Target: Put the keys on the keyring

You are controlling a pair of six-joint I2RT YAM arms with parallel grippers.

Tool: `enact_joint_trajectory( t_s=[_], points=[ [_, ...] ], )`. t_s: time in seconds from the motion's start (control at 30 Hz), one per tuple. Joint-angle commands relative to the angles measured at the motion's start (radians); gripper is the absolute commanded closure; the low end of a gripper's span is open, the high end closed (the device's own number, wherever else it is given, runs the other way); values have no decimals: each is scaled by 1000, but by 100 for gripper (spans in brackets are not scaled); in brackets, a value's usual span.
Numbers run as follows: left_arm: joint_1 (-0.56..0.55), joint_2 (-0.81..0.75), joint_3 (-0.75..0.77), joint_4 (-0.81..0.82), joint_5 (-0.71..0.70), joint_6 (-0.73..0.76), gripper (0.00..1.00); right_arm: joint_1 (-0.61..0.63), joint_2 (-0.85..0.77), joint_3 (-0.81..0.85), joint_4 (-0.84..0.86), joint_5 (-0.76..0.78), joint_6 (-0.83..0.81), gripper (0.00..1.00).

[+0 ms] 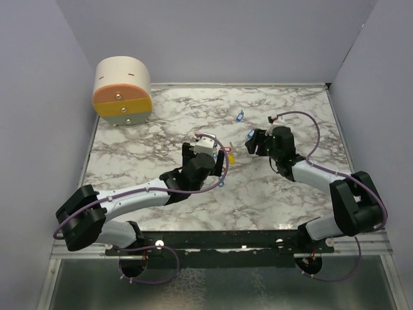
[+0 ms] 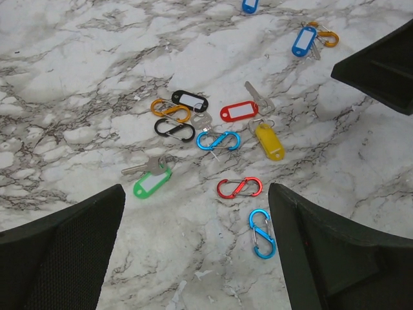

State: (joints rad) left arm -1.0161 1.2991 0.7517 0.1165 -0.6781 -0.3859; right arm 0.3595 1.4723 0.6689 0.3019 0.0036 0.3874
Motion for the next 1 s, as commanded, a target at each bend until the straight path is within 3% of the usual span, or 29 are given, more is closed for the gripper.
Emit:
enact_joint_trajectory(
  t_s=[0.0,0.2,0.5,0.97],
  points=[
    [4,57,21,-36,65,-16,7,16,-85,-45,2,-106,-15,43],
    [4,175,31,-61,136,-58,13,21,-159,-101,-4,-177,-16,47],
    [-25,266,44,-44,182,-87,22,21,-141,-111,-18,-149,-7,48],
    [-81,388,93,-43,179,-130,22,21,-172,-114,-49,-102,5,48]
  ],
)
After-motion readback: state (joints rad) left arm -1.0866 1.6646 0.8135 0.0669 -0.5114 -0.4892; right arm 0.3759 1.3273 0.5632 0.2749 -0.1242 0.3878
